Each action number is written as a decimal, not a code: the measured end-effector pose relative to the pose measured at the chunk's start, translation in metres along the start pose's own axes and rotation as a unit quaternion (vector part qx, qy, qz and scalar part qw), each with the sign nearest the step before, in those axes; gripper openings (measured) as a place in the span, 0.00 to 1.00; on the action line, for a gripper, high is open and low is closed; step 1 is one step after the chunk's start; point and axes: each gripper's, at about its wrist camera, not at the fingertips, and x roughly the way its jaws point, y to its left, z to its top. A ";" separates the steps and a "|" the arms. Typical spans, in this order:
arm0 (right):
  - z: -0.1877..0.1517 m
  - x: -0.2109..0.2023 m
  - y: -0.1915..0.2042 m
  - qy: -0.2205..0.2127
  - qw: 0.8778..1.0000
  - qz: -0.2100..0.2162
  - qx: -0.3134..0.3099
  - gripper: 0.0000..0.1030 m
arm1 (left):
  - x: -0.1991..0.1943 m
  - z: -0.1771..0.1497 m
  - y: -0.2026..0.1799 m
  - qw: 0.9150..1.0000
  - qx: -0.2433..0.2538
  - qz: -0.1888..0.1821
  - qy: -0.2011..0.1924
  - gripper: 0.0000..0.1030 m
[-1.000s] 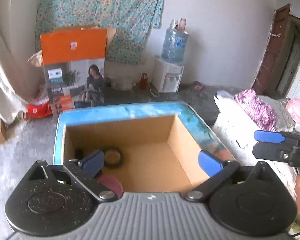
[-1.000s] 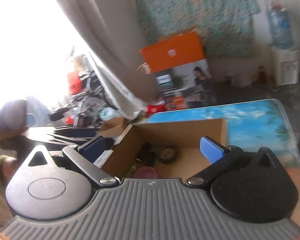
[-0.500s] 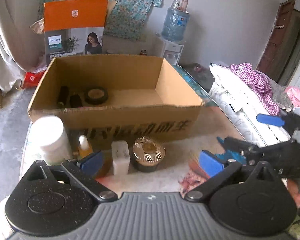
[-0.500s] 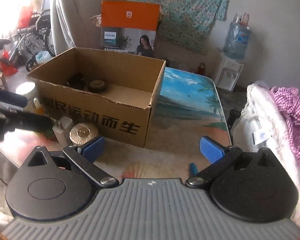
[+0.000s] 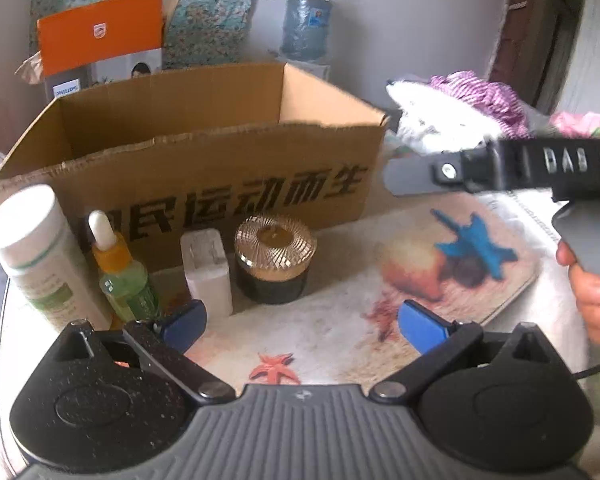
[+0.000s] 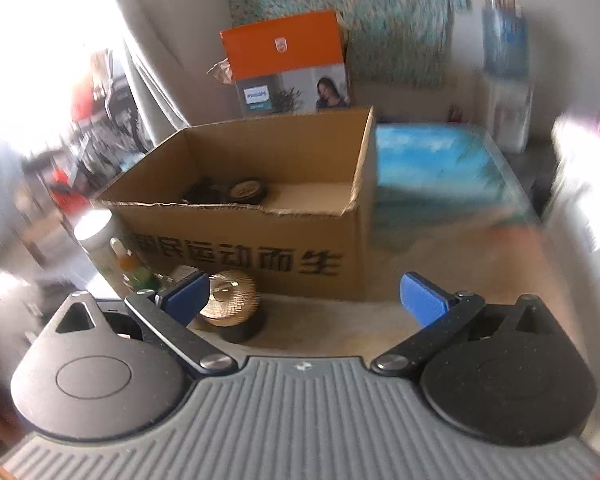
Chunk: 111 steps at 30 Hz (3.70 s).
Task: Organize rigid objects
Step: 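Withdraw the right gripper from the box toward the gold-lidded jar, then grasp the gold-lidded black jar with the right gripper, then lift the gold-lidded jar with the right gripper and carry it toward the box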
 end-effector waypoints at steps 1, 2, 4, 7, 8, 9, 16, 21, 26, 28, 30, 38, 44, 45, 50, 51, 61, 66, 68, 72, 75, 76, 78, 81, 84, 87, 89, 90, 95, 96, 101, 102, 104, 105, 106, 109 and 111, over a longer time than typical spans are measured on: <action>-0.002 0.008 -0.004 0.006 1.000 0.011 0.021 0.99 | 0.004 -0.002 0.000 1.000 -0.004 0.001 -0.001 1.00; -0.005 0.018 -0.007 0.013 0.999 0.021 0.040 0.99 | 0.008 -0.003 0.000 1.000 -0.006 -0.005 -0.002 0.99; -0.009 0.037 -0.014 0.030 0.995 0.042 0.080 0.99 | 0.014 -0.006 -0.002 1.000 0.000 -0.006 -0.006 0.98; -0.016 0.061 -0.021 0.048 0.987 0.078 0.132 0.99 | 0.020 -0.009 -0.009 0.999 0.029 0.006 -0.019 0.93; -0.017 0.067 -0.022 0.051 0.984 0.089 0.143 0.99 | 0.020 -0.010 -0.012 0.999 0.040 0.007 -0.025 0.92; -0.018 0.072 -0.022 0.053 0.982 0.098 0.152 0.99 | 0.022 -0.010 -0.014 0.998 0.048 0.008 -0.029 0.91; -0.017 0.097 -0.018 0.069 0.975 0.129 0.168 0.90 | 0.040 -0.005 -0.019 0.998 0.060 0.028 -0.018 0.78; -0.016 0.116 -0.018 0.089 0.969 0.150 0.174 0.72 | 0.048 0.002 -0.017 0.998 0.051 0.037 -0.011 0.78; -0.013 0.130 -0.019 0.105 0.963 0.169 0.181 0.52 | 0.052 0.007 -0.020 0.998 0.060 0.034 -0.006 0.77; -0.013 0.136 -0.020 0.116 0.960 0.171 0.188 0.46 | 0.052 0.009 -0.022 0.998 0.062 0.031 -0.005 0.77; -0.014 0.139 -0.025 0.123 0.958 0.175 0.193 0.44 | 0.053 0.010 -0.024 0.997 0.067 0.034 -0.004 0.77; -0.019 0.125 -0.037 0.124 0.957 0.174 0.197 0.44 | 0.056 0.015 -0.035 0.997 0.078 0.008 0.000 0.77; -0.028 0.104 -0.050 0.118 0.957 0.157 0.215 0.45 | 0.056 0.014 -0.051 0.994 0.103 -0.029 -0.002 0.77; -0.029 0.101 -0.052 0.117 0.956 0.153 0.219 0.45 | 0.056 0.013 -0.054 0.993 0.109 -0.036 -0.003 0.77; -0.038 0.085 -0.061 0.110 0.956 0.136 0.236 0.46 | 0.052 0.010 -0.061 0.991 0.124 -0.045 -0.019 0.77; -0.040 0.083 -0.062 0.108 0.956 0.133 0.238 0.46 | 0.051 0.009 -0.061 0.991 0.127 -0.041 -0.022 0.78; -0.041 0.073 -0.069 0.095 0.958 0.127 0.239 0.50 | 0.075 0.018 -0.062 0.990 0.141 0.002 -0.009 0.78; -0.041 0.078 -0.064 0.104 0.958 0.121 0.237 0.50 | 0.084 0.018 -0.056 0.991 0.133 -0.003 0.001 0.68; -0.041 0.081 -0.061 0.108 0.959 0.117 0.233 0.50 | 0.084 0.020 -0.055 0.992 0.127 -0.010 0.004 0.59; -0.039 0.082 -0.055 0.112 0.961 0.116 0.226 0.49 | 0.081 0.021 -0.054 0.993 0.116 -0.015 0.006 0.55; -0.038 0.080 -0.050 0.117 0.963 0.110 0.218 0.48 | 0.076 0.020 -0.054 0.994 0.111 -0.015 0.017 0.55; -0.038 0.079 -0.048 0.120 0.963 0.110 0.215 0.48 | 0.073 0.018 -0.054 0.994 0.109 -0.014 0.020 0.55; -0.040 0.077 -0.043 0.125 0.964 0.111 0.209 0.49 | 0.068 0.015 -0.054 0.994 0.108 -0.012 0.027 0.55; -0.043 0.075 -0.039 0.129 0.963 0.115 0.207 0.50 | 0.066 0.014 -0.054 0.994 0.109 -0.010 0.032 0.55; -0.044 0.073 -0.039 0.129 0.962 0.115 0.210 0.50 | 0.067 0.016 -0.055 0.993 0.109 -0.008 0.035 0.55; -0.044 0.074 -0.040 0.130 0.961 0.115 0.215 0.50 | 0.068 0.016 -0.057 0.993 0.113 -0.004 0.036 0.56; -0.044 0.075 -0.041 0.132 0.960 0.117 0.220 0.50 | 0.071 0.019 -0.058 0.993 0.114 -0.002 0.037 0.56; -0.044 0.075 -0.042 0.132 0.959 0.117 0.221 0.50 | 0.071 0.019 -0.058 0.993 0.113 -0.001 0.038 0.56; -0.044 0.075 -0.042 0.133 0.959 0.116 0.221 0.52 | 0.074 0.022 -0.056 0.994 0.098 -0.003 0.043 0.56; -0.044 0.075 -0.041 0.133 0.959 0.116 0.220 0.52 | 0.074 0.023 -0.056 0.994 0.097 -0.003 0.044 0.56; -0.044 0.076 -0.040 0.133 0.960 0.115 0.219 0.53 | 0.074 0.022 -0.053 0.995 0.092 -0.004 0.047 0.56; -0.044 0.076 -0.040 0.133 0.960 0.116 0.219 0.53 | 0.075 0.025 -0.053 0.995 0.091 -0.003 0.047 0.56; -0.044 0.076 -0.040 0.133 0.960 0.116 0.219 0.54 | 0.076 0.025 -0.053 0.995 0.090 -0.003 0.048 0.56; -0.044 0.076 -0.039 0.133 0.960 0.116 0.219 0.54 | 0.076 0.025 -0.053 0.995 0.089 -0.002 0.049 0.56; -0.044 0.076 -0.039 0.133 0.960 0.116 0.218 0.54 | 0.076 0.026 -0.053 0.995 0.088 -0.002 0.050 0.56; -0.045 0.076 -0.039 0.133 0.960 0.116 0.217 0.54 | 0.076 0.026 -0.052 0.995 0.087 -0.001 0.051 0.55; -0.044 0.076 -0.039 0.133 0.961 0.114 0.216 0.54 | 0.076 0.026 -0.051 0.995 0.085 -0.001 0.053 0.55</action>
